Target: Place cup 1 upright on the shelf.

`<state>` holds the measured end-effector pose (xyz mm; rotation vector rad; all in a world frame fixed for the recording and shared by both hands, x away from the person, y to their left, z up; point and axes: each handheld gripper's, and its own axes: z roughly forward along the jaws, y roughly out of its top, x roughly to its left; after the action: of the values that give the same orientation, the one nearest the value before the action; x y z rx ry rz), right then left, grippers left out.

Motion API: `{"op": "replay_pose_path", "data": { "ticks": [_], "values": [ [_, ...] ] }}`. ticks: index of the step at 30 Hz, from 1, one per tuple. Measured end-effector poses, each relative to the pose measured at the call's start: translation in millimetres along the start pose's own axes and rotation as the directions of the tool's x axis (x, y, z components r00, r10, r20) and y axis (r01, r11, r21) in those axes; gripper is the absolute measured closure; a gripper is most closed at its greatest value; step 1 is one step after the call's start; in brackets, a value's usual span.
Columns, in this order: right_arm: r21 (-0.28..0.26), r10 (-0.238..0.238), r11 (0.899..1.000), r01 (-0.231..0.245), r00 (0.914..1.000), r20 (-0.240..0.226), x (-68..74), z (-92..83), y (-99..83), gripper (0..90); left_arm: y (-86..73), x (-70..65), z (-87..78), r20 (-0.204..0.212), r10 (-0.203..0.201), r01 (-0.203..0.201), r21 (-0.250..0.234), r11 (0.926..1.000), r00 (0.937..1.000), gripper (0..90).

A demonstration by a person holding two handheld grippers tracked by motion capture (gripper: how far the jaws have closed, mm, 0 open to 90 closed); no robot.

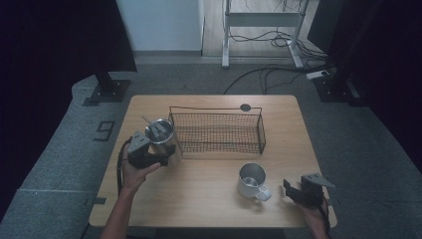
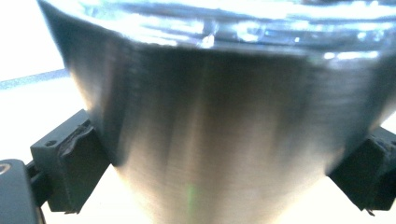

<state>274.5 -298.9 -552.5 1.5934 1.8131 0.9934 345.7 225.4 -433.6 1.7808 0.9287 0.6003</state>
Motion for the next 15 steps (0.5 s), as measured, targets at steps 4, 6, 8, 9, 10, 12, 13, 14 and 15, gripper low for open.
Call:
{"op": "replay_pose_path", "data": {
  "ticks": [4, 6, 8, 9, 10, 12, 13, 14, 15],
  "values": [
    [0.003, 0.000, 1.000, 0.000, 1.0000, 0.000, 0.0, 0.4, 0.1, 25.7, 2.0, 0.3, 1.3, 0.000, -0.001, 0.001, -0.003, 1.0000, 1.0000, 4.4],
    [0.003, -0.001, 1.000, 0.001, 1.0000, 0.000, 0.3, 0.9, 0.2, 25.7, 3.6, 0.5, 2.9, -0.004, -0.003, 0.003, -0.001, 1.0000, 1.0000, 4.4],
    [0.007, -0.004, 1.000, 0.004, 1.0000, 0.000, 0.4, 1.4, 0.7, 25.7, 4.8, 0.9, 4.2, -0.004, -0.005, 0.005, 0.000, 1.0000, 1.0000, 4.4],
    [0.009, -0.004, 1.000, 0.004, 1.0000, 0.001, 0.8, 1.7, 0.9, 25.7, 5.7, 1.0, 5.2, 0.000, -0.008, 0.008, 0.000, 1.0000, 1.0000, 4.4],
    [0.010, -0.005, 1.000, 0.005, 1.0000, 0.001, 1.2, 2.1, 1.1, 25.6, 6.2, 1.2, 5.7, 0.002, -0.006, 0.006, 0.003, 1.0000, 1.0000, 4.4],
    [0.013, -0.008, 1.000, 0.008, 1.0000, 0.002, 1.6, 2.6, 1.2, 25.6, 7.7, 1.2, 7.1, 0.004, -0.005, 0.005, 0.003, 1.0000, 1.0000, 4.4],
    [0.014, -0.006, 1.000, 0.006, 1.0000, 0.003, 1.5, 2.6, 1.3, 25.6, 9.0, 1.4, 8.3, 0.007, -0.006, 0.006, 0.003, 1.0000, 1.0000, 4.4],
    [0.014, -0.006, 1.000, 0.006, 1.0000, 0.003, 1.5, 2.6, 1.3, 25.6, 9.0, 1.4, 8.3, 0.007, -0.006, 0.006, 0.003, 1.0000, 1.0000, 4.4],
    [0.013, -0.003, 1.000, 0.003, 1.0000, 0.002, 1.4, 2.6, 1.3, 25.6, 9.6, 1.4, 8.8, 0.008, -0.007, 0.007, 0.003, 1.0000, 0.9999, 4.4]
  ]
}}
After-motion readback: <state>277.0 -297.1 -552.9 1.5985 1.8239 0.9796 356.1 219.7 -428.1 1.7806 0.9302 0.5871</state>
